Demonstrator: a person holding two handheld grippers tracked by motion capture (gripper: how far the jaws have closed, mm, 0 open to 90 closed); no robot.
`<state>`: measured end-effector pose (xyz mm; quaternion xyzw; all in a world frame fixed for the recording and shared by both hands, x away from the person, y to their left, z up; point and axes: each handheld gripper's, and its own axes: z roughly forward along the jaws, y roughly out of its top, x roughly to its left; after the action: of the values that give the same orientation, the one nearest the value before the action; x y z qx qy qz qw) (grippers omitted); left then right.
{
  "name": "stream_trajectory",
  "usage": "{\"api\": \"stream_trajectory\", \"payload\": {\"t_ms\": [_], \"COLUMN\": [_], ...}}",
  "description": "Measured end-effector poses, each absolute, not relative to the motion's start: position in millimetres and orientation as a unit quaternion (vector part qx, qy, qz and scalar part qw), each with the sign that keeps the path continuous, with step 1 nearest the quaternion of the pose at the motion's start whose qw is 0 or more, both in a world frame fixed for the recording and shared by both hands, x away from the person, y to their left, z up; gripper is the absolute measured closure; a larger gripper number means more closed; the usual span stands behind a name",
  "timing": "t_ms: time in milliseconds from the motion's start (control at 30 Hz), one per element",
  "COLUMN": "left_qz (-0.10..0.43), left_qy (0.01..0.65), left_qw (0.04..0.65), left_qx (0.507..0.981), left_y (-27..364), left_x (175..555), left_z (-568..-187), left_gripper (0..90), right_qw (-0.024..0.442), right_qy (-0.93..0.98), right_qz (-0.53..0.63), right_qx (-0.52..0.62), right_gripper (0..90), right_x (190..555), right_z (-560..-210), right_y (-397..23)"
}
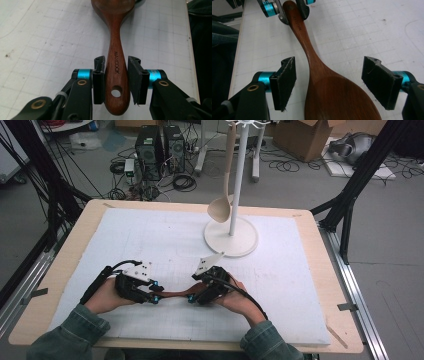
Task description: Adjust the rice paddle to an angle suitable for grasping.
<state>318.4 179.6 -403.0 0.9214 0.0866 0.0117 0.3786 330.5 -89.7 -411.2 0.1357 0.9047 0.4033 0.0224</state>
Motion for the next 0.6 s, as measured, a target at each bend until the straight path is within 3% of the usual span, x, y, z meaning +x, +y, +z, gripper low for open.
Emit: {"api": "stream_trajectory", "payload": {"t_ms": [267, 600], "left_qz": [0.007, 0.006], "left_qy": [0.082, 0.075], "left_qw": [0.384, 0.385], "left_qx": [0.920, 0.920], "left_y": [171.1, 166.3], "left_x": [317.9, 317.7], "left_z": [-402.1, -398.1], "left_gripper": [67.9, 67.9], "right_qw": [0.011, -0.014], "right_qy": [0.911, 0.922], "right_qz": [0.395, 0.377], "right_qx": [0.117, 0.085], "right_gripper": [32.8, 47.7], "right_x": [332.7, 332.3], "right_z": [-417.6, -426.3], "right_y": [-77.7, -61.8]}}
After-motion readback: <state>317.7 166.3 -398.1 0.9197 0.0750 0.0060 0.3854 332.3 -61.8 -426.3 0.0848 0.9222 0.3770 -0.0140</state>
